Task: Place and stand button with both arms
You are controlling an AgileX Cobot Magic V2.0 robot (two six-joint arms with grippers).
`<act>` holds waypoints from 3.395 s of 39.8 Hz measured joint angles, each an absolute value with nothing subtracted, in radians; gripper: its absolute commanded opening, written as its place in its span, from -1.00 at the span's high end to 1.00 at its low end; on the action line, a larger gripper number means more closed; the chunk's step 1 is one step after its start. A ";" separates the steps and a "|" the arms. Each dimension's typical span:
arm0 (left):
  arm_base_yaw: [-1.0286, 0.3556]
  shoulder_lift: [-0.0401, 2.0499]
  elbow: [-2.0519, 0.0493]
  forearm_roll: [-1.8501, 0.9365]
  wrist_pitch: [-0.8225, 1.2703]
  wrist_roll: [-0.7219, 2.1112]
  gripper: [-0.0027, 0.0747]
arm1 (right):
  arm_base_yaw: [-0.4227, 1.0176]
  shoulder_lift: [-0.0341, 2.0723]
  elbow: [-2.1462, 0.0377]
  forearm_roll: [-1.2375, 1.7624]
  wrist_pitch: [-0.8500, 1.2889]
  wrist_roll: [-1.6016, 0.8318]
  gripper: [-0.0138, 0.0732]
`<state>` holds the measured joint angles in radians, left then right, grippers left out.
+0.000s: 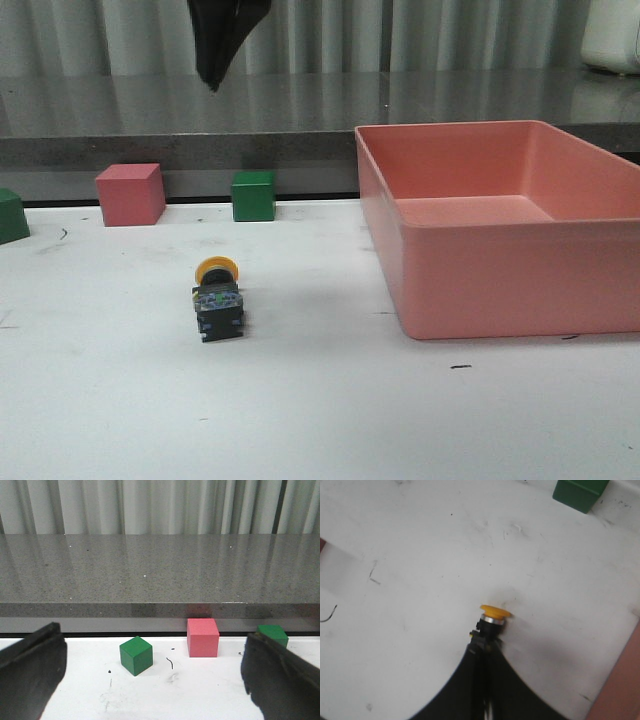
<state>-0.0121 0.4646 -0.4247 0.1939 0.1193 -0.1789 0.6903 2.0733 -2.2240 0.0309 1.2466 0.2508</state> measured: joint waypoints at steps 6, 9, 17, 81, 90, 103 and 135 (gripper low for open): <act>-0.012 0.465 -0.425 0.194 0.119 -0.179 -0.82 | 0.580 1.920 -2.043 0.052 1.247 0.209 0.84; -0.012 0.465 -0.425 0.194 0.119 -0.179 -0.82 | 0.516 1.843 -1.948 0.052 1.247 0.200 0.84; -0.012 0.465 -0.425 0.194 0.119 -0.179 -0.82 | 0.337 1.639 -1.692 -0.019 1.247 0.197 0.84; -0.038 0.506 -0.487 0.142 0.110 -0.179 -0.82 | 0.213 0.263 -0.359 -0.097 0.392 0.148 0.84; -0.189 0.699 -0.675 0.139 0.297 -0.133 -0.82 | 0.213 0.263 -0.359 -0.097 0.392 0.148 0.84; -0.412 1.060 -0.893 0.058 0.599 -0.096 -0.82 | 0.213 0.263 -0.359 -0.097 0.392 0.148 0.84; -0.427 1.966 -1.648 -0.106 1.217 -0.135 -0.74 | 0.213 0.263 -0.359 -0.097 0.392 0.148 0.84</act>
<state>-0.4273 1.9664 -1.6483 -0.1058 1.2172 -0.1346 0.2126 0.2631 -0.3585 -0.0973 0.3921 0.1478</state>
